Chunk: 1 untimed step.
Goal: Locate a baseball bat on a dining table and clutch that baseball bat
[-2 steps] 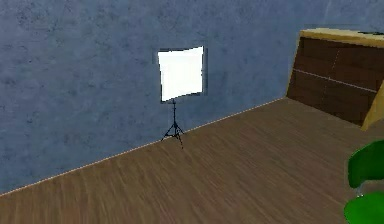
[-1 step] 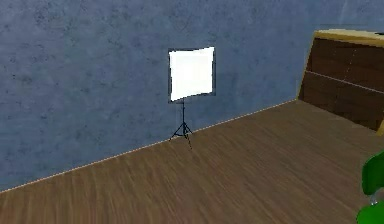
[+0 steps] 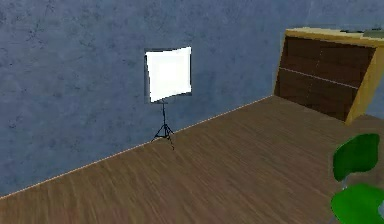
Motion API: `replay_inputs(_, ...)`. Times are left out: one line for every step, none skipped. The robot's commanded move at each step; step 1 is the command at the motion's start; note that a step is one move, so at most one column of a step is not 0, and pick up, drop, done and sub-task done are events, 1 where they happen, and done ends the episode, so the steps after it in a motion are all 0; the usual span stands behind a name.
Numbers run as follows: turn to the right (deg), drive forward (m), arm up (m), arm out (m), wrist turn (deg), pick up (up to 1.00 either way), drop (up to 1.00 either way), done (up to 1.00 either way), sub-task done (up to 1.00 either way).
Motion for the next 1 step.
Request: replay_inputs(0.0,0.2,0.0,0.0,0.0,0.0,0.0,0.0,0.0)
